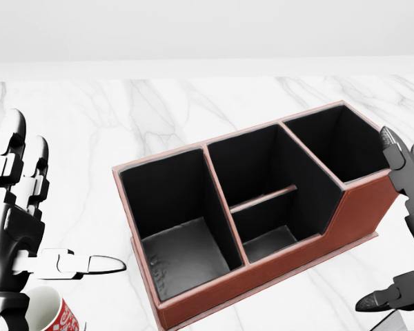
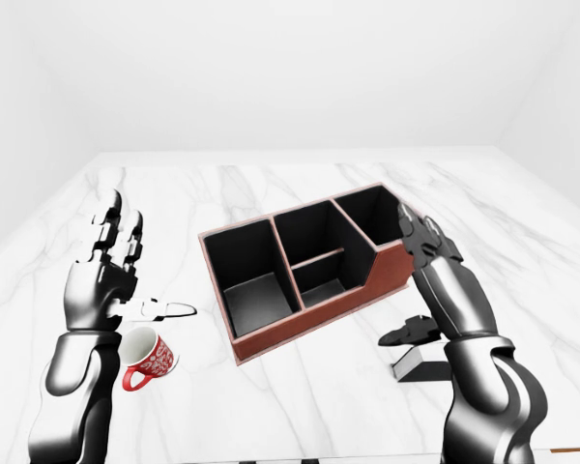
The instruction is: Pick up the book and place it in the back compartment of the caddy.
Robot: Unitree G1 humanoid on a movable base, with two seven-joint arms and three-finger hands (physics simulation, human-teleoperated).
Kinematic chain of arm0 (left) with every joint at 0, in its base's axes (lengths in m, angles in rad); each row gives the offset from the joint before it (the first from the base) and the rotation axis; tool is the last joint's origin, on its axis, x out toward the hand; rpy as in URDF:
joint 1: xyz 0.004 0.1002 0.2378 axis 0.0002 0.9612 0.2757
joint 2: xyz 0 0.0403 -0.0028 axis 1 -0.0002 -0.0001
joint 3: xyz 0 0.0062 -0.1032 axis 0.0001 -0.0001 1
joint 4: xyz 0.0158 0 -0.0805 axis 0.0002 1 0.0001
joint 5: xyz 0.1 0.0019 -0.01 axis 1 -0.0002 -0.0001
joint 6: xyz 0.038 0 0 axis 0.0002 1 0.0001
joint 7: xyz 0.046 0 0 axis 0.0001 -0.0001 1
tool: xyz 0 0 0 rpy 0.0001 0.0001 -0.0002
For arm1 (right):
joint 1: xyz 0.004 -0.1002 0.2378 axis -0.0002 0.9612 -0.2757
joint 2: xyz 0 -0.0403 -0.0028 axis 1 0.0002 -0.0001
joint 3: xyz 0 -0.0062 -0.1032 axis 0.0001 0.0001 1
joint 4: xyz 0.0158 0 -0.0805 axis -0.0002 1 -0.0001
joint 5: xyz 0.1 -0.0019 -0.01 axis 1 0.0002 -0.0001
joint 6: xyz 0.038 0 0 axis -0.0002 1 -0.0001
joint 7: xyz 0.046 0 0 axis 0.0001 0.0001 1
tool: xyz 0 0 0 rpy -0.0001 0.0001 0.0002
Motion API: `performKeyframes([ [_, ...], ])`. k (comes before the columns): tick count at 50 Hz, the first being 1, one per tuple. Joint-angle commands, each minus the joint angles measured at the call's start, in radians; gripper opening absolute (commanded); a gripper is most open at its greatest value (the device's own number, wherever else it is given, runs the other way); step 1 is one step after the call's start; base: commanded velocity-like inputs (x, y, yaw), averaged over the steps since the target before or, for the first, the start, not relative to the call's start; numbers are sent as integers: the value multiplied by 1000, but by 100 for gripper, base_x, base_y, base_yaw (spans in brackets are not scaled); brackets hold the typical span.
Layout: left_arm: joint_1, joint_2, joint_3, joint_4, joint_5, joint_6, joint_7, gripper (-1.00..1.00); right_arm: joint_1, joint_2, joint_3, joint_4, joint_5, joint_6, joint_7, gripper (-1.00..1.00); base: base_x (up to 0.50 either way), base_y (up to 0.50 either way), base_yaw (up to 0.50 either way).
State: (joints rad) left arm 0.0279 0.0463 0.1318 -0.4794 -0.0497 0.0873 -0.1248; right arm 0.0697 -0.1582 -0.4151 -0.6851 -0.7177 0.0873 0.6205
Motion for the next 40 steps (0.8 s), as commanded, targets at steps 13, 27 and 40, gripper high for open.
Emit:
performKeyframes([
  [13, -2, 0, -1, 9, 2, 0, 1, 100, 39, 16, -13, 42, -51, 0, 32, 100, 0, 0, 0],
  [27, -4, 1, -3, 29, 6, 0, 3, 100, 62, 22, -23, 91, -62, 0, 31, 100, 0, 0, 0],
  [40, -1, 0, -4, 24, 6, 0, 1, 100, 85, 25, -34, 137, -80, 0, 25, 100, 0, 0, 0],
])
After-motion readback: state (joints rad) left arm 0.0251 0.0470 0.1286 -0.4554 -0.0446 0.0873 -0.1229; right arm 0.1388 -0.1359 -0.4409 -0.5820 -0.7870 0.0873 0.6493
